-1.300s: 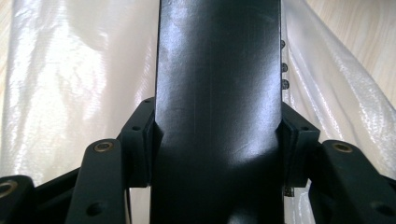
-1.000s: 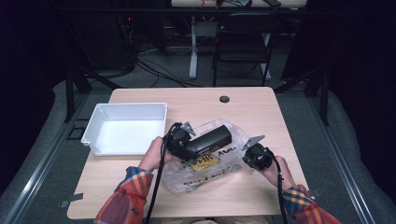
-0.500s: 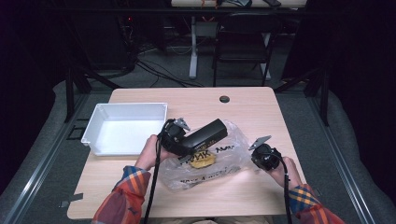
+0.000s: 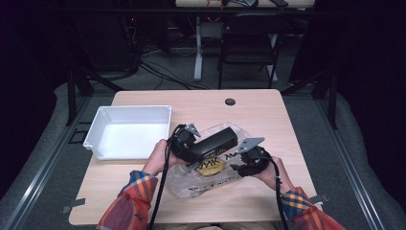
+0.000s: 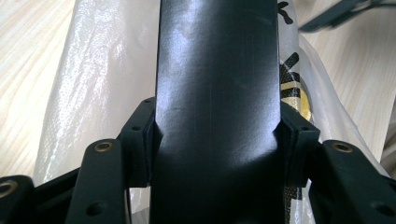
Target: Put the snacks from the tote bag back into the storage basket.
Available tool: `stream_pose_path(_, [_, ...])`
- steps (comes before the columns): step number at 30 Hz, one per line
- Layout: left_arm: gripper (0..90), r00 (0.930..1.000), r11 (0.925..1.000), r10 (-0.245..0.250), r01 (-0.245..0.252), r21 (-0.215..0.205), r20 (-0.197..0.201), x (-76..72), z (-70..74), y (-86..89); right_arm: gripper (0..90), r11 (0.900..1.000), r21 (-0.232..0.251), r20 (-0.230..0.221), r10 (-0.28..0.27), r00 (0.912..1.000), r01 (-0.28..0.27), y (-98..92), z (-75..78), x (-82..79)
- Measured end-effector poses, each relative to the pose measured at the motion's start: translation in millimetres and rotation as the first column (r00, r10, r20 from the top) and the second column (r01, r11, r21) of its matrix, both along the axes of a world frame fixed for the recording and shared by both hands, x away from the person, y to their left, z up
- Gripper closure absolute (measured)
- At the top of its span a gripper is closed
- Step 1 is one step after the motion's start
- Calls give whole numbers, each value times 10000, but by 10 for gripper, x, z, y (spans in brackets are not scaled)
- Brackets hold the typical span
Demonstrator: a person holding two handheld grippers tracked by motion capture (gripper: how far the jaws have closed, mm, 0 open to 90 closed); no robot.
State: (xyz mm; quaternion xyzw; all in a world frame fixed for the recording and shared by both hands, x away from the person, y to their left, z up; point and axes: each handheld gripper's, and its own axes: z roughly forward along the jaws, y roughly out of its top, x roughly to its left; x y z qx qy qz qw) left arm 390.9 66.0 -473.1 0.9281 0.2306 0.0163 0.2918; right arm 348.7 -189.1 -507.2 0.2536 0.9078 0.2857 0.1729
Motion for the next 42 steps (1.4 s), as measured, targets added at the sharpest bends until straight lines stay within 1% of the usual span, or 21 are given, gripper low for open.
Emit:
stream_pose_path(1, [429,10000,10000,-24,24,45,26,2,2,-1,600,10000,-45,10,-23,10000,23,31,-38,9])
stream_pose_path(2, [429,10000,10000,-34,34,49,15,4,4,0,697,9999,-136,-148,25,9999,-27,48,-65,24])
stream_pose_path(3, [429,10000,10000,10,-10,-10,29,4,6,1,797,9997,-215,-168,-76,9998,73,57,-93,30])
stream_pose_path(4, [429,10000,10000,29,-29,-41,-8,6,13,6,868,9997,-241,-217,-3,9998,-3,58,-121,37])
stream_pose_path(5, [429,10000,10000,12,-12,-35,5,11,23,10,900,9997,-226,-325,10,9995,-18,57,-143,30])
stream_pose_path(7, [429,10000,9999,53,-53,-97,18,9,35,5,900,9988,-481,-453,93,9989,-115,64,-171,20])
stream_pose_path(9, [429,10000,9998,92,-92,-176,12,8,52,-2,900,9985,-533,-490,76,9988,-102,87,-206,0])
stream_pose_path(14, [429,9997,9990,247,-248,-384,-16,30,98,5,900,9946,-996,-657,242,9975,-307,127,-253,-26])
stream_pose_path(17, [429,9994,9979,339,-342,-546,-57,59,116,24,900,9946,-977,-781,264,9966,-341,145,-279,-51])
stream_pose_path(18, [429,9990,9972,445,-448,-602,-61,64,122,27,900,9931,-1106,-760,300,9967,-383,149,-285,-56])
stream_pose_path(19, [429,9989,9970,478,-479,-611,-26,71,128,33,900,9934,-1064,-829,347,9960,-435,157,-295,-63])
stream_pose_path(20, [429,9983,9963,586,-588,-622,-52,76,131,36,900,9909,-1241,-835,425,9956,-527,162,-294,-66])
stream_pose_path(21, [429,9981,9961,618,-619,-631,-34,80,134,41,900,9916,-1183,-817,432,9957,-527,168,-312,-74])
stream_pose_path(25, [429,9950,9910,994,-993,-893,-29,112,162,125,900,9843,-1654,-977,461,9941,-619,164,-380,-93])
stream_pose_path(26, [429,9948,9912,1016,-1011,-849,16,119,173,145,900,9808,-1827,-1046,495,9933,-681,152,-386,-90])
stream_pose_path(29, [429,9944,9911,1052,-1043,-829,69,126,200,179,900,9834,-1722,-1050,389,9937,-567,131,-389,-90])
stream_pose_path(33, [429,9952,9931,953,-934,-714,238,132,260,193,900,9816,-1860,-1180,217,9928,-435,89,-362,-66])
stream_pose_path(35, [429,9960,9944,841,-819,-665,310,142,300,201,900,9859,-1641,-1249,128,9921,-333,60,-359,-56])
stream_pose_path(37, [429,9964,9962,731,-710,-502,418,160,339,210,897,9870,-1599,-1200,-54,9928,-139,22,-341,-41])
stream_pose_path(41, [429,9964,9981,578,-562,-264,625,202,422,232,885,9852,-1712,-1242,-218,9920,3,-52,-317,-1])
stream_pose_path(42, [429,9962,9986,510,-497,-201,700,212,443,238,884,9868,-1619,-1264,-280,9916,73,-65,-321,5])
